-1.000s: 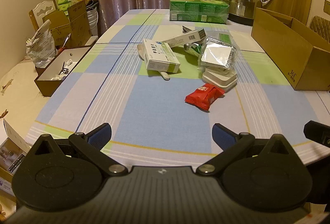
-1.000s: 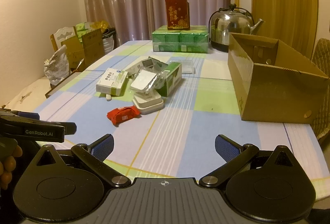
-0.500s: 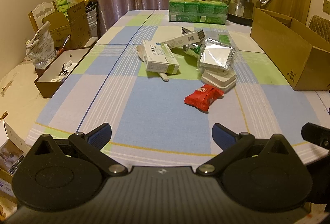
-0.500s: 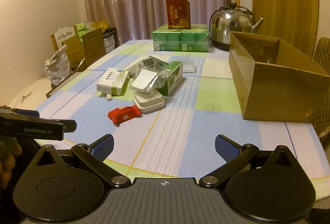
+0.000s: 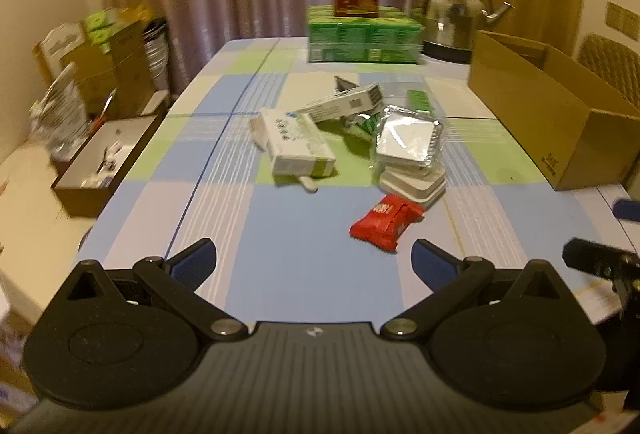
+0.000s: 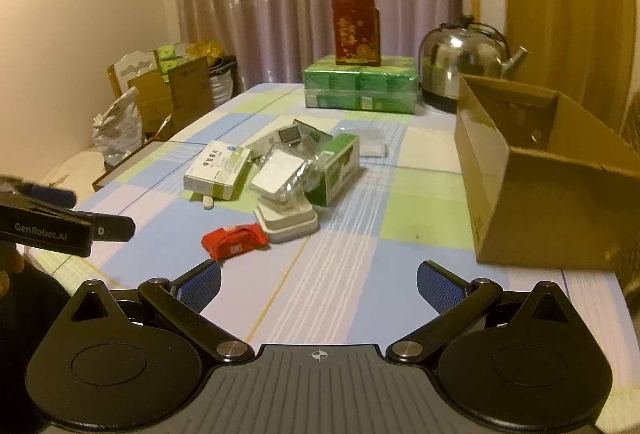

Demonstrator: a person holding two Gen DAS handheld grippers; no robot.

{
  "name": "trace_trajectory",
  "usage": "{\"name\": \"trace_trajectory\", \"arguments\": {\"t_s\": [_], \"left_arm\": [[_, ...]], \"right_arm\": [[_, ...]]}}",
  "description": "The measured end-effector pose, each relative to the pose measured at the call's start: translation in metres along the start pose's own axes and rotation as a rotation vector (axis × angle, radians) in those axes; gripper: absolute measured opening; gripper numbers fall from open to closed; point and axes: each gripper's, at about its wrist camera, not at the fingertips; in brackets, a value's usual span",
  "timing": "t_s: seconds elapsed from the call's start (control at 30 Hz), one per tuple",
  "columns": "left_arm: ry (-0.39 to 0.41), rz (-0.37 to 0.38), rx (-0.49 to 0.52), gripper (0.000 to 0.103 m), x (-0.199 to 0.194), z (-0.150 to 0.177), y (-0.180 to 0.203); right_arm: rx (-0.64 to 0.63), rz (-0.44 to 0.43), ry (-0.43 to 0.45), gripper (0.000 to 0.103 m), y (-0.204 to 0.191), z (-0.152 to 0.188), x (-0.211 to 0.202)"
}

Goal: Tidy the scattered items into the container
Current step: 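Move the left tool toward the red candy packet, then grasp the red candy packet with the left tool while the right tool grasps the clear plastic tray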

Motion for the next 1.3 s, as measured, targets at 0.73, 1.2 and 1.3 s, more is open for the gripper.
{"name": "trace_trajectory", "arguments": {"t_s": [0.73, 1.2, 1.3], "left_arm": [[-0.145, 0.394, 0.439, 0.084, 0.116, -0.021, 0.023], [-0.2, 0.531, 0.42, 0.028, 0.154, -0.023, 0.026], [-0.205, 0.528, 0.407, 0.026, 0.153, -0.026, 0.018]], "right_arm": [[-0.315, -0.133, -0.005, 0.101, 0.002, -0.043, 0.112], [-0.44, -0.204, -0.016, 0.086, -0.003, -0.044, 0.148], [-0.48, -0.218, 0.0, 0.084, -0.009, -0.047, 0.153]]}}
Point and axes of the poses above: each gripper's, at about its wrist camera, not at the fingertips, and x roughly the way its jaws point, y to its right, z to its underside, and after that the axes turned 4 degrees about y, right-handed
